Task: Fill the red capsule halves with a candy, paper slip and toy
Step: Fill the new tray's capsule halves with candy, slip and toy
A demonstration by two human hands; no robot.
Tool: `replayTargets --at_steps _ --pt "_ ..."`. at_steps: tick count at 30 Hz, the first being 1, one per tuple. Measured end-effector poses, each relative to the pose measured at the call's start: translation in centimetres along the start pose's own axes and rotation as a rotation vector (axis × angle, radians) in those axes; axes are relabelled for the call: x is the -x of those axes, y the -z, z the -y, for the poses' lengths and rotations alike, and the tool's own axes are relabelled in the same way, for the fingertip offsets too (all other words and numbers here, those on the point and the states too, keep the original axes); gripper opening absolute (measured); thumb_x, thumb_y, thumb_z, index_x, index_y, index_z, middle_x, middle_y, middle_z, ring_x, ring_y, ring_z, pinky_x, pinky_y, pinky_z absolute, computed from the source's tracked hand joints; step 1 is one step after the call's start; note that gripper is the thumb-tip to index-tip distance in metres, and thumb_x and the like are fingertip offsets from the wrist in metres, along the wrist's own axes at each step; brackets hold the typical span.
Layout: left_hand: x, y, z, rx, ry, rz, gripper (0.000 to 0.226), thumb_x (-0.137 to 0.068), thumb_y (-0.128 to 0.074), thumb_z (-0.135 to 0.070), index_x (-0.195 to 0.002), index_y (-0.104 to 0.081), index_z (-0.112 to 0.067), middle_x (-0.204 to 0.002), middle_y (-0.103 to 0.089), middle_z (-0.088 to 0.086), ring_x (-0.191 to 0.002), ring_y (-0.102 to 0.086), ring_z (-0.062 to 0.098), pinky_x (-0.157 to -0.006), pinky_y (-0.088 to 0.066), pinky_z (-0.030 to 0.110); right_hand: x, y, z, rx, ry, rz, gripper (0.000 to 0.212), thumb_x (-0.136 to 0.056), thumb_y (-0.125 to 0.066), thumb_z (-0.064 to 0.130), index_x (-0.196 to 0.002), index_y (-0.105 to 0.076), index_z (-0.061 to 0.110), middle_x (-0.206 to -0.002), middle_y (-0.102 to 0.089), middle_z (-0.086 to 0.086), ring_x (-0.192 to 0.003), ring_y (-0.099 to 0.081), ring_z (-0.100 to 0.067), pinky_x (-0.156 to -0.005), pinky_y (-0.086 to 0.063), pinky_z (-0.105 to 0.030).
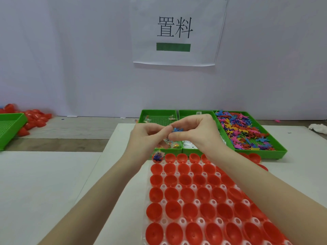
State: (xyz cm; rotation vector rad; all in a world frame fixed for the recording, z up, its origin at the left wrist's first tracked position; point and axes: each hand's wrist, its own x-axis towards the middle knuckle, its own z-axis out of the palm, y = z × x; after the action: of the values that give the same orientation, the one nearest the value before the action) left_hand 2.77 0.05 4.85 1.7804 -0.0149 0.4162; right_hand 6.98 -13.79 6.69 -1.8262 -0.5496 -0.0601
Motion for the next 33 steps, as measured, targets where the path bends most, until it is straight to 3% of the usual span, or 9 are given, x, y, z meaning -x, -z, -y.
replayTargets --at_steps 5,8,10,12,16,19,24,29,33 --pt "-0.4 -1.0 1.8 0.023 0.031 -0.107 0.016 -0.085 -0.064 -0.017 -0.07 -0.069 -0.022 -0.051 -0.065 -0.006 -0.051 -0.062 0.004 -0.054 -0.047 0.013 -0.8 -0.8 -2.0 -0.091 -0.028 0.036 0.025 -0.078 -0.069 0.0 -0.093 -0.07 0.019 -0.071 -0.066 0.006 -0.058 -0.063 0.001 -0.06 -0.053 -0.014" --pt "-1.0 -0.9 2.7 -0.181 -0.005 -0.118 0.029 -0.089 -0.058 -0.032 -0.069 -0.071 -0.016 -0.066 -0.069 0.002 -0.065 -0.063 0.011 -0.061 -0.047 0.021 -1.7 -0.8 -2.9 0.058 -0.051 0.037 0.021 -0.08 -0.067 0.001 -0.1 -0.071 0.008 -0.07 -0.064 0.006 -0.053 -0.059 0.002 -0.055 -0.048 -0.008" --pt "-1.4 -0.6 3.5 -0.413 -0.025 -0.095 0.037 -0.094 -0.048 -0.034 -0.084 -0.07 -0.007 -0.086 -0.069 0.01 -0.081 -0.06 0.017 -0.076 -0.045 0.031 -2.1 -0.8 -3.6 0.249 -0.054 0.079 0.018 -0.081 -0.067 0.004 -0.099 -0.071 0.006 -0.07 -0.061 0.005 -0.056 -0.054 0.002 -0.057 -0.044 -0.007" --pt "-1.4 -0.3 4.4 -0.52 -0.043 0.007 0.026 -0.095 -0.048 -0.025 -0.104 -0.066 -0.009 -0.102 -0.065 0.004 -0.09 -0.055 0.014 -0.082 -0.042 0.025 -2.3 -1.0 -4.4 0.382 -0.041 0.125 0.016 -0.082 -0.066 0.007 -0.097 -0.072 0.008 -0.072 -0.058 0.006 -0.06 -0.049 0.004 -0.056 -0.038 -0.005" --pt "-1.1 -0.2 6.1 -0.771 -0.099 0.178 0.042 -0.086 -0.06 -0.038 -0.123 -0.053 -0.021 -0.11 -0.06 -0.005 -0.106 -0.053 0.013 -0.094 -0.04 0.034 -2.6 -1.9 -5.7 0.471 -0.027 0.156 0.01 -0.081 -0.066 0.011 -0.089 -0.073 0.012 -0.067 -0.049 0.015 -0.063 -0.044 0.003 -0.055 -0.033 -0.008" --pt "-1.1 -0.6 6.8 -0.921 -0.113 0.204 0.049 -0.084 -0.057 -0.047 -0.128 -0.045 -0.028 -0.113 -0.058 -0.008 -0.113 -0.047 0.013 -0.09 -0.03 0.033 -2.5 -2.5 -6.4 0.509 -0.023 0.171 0.009 -0.081 -0.067 0.012 -0.088 -0.072 0.013 -0.068 -0.048 0.015 -0.066 -0.045 -0.001 -0.059 -0.034 -0.016" --pt "-1.1 -1.0 7.4 -0.893 -0.081 0.23 0.045 -0.087 -0.053 -0.046 -0.128 -0.044 -0.03 -0.104 -0.057 -0.008 -0.114 -0.044 0.016 -0.089 -0.026 0.034 -2.3 -2.7 -6.9 0.539 -0.017 0.212 0.008 -0.08 -0.069 0.013 -0.088 -0.071 0.013 -0.071 -0.048 0.012 -0.063 -0.043 0.002 -0.056 -0.032 -0.015" --pt "-1.2 -1.1 7.9 -0.861 -0.083 0.212 0.043 -0.086 -0.055 -0.044 -0.125 -0.047 -0.03 -0.112 -0.06 -0.009 -0.112 -0.044 0.015 -0.089 -0.025 0.033 -2.7 -2.5 -6.1 0.664 0.012 0.296 0.004 -0.082 -0.066 0.013 -0.084 -0.069 0.011 -0.068 -0.046 0.01 -0.061 -0.042 -0.002 -0.051 -0.03 -0.014" --pt "-1.2 -1.1 8.1 -0.855 -0.124 0.194 0.03 -0.085 -0.057 -0.042 -0.112 -0.06 -0.028 -0.1 -0.063 -0.008 -0.104 -0.047 0.016 -0.08 -0.024 0.031 -2.6 -2.9 -5.5 0.793 0.036 0.32 0.005 -0.083 -0.063 0.011 -0.086 -0.066 0.008 -0.077 -0.049 0.0 -0.075 -0.047 -0.016 -0.054 -0.035 -0.024"
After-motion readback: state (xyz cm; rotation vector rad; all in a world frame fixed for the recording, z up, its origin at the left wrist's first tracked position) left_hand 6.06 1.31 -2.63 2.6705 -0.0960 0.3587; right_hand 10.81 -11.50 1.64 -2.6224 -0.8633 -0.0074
